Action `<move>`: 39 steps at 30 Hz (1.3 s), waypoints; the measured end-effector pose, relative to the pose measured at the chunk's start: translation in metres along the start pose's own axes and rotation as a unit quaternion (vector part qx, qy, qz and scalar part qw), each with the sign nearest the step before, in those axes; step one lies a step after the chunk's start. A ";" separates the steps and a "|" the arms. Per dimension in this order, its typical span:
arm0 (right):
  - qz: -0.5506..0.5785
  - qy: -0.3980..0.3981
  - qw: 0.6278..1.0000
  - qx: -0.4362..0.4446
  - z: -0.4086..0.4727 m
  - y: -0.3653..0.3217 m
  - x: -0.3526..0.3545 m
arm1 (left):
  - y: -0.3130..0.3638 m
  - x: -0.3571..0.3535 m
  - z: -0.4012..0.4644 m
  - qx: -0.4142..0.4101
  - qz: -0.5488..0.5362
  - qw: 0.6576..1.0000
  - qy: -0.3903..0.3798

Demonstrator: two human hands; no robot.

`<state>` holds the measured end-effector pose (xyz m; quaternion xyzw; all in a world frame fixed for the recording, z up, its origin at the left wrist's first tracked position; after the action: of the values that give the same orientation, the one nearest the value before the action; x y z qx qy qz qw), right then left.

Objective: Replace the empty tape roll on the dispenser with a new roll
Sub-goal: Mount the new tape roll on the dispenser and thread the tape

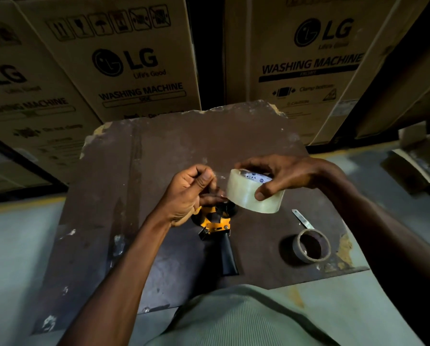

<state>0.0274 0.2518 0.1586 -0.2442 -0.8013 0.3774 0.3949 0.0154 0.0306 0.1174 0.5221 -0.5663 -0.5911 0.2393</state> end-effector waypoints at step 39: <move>-0.296 0.155 0.942 0.022 0.118 0.076 -0.092 | -0.095 0.077 0.045 -0.012 0.441 0.897 0.039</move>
<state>-0.0092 0.1852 0.0092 -0.0424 -0.7581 0.2179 0.6132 -0.0214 0.0054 -0.0049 0.2388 -0.7212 -0.4112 0.5038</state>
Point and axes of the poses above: each hand's wrist, its own z-axis towards the middle knuckle, its own x-axis out of the back of the hand, y = z × x, the point moved 4 cm from there along z, towards the middle knuckle, and after that the axes turned 5 degrees about y, right-handed, at the moved point
